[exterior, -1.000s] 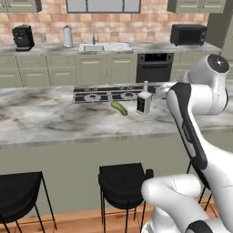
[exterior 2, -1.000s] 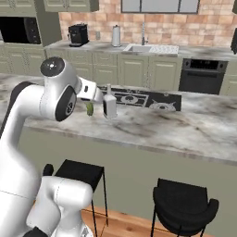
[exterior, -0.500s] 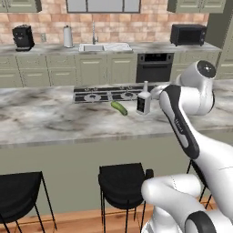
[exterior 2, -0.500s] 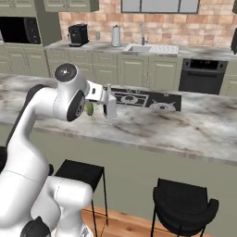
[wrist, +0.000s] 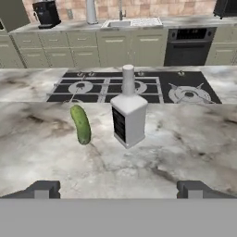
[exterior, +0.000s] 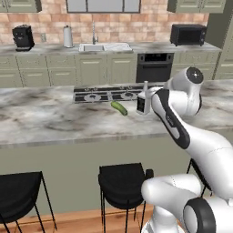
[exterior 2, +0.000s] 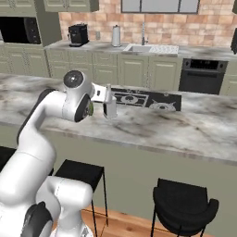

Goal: Place the liquors on the top shelf of the fridge to keep them out of children's reach, and place the cucumber on lower shelves for easy access.

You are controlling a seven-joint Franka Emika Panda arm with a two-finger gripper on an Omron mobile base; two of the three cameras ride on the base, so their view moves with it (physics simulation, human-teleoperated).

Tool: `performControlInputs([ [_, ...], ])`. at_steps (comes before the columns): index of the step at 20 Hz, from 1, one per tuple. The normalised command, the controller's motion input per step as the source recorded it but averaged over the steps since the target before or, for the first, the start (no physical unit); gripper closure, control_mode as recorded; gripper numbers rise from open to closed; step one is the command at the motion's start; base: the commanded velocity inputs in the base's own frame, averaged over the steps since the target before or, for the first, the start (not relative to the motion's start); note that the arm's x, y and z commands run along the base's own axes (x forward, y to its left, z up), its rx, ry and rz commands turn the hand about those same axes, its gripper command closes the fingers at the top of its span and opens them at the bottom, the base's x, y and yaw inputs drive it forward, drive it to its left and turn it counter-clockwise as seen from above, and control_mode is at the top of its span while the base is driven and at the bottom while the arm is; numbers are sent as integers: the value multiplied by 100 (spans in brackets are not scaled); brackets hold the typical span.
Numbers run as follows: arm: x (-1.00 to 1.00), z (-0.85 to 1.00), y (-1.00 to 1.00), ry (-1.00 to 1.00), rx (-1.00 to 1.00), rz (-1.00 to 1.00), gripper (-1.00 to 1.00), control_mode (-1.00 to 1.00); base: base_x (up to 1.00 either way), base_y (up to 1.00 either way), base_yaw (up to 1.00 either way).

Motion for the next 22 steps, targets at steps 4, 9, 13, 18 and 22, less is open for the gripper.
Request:
performControlInputs([
  [4,47,-3,-9,0,0,0,-100,-100,0,0,0],
  [9,45,-13,-6,0,0,1,-100,-100,0,0,0],
  [13,42,-17,0,0,0,1,-100,-100,0,0,0],
  [18,40,-19,0,0,0,1,-100,-100,0,0,0],
  [22,45,-17,0,0,0,2,-100,-100,0,0,0],
])
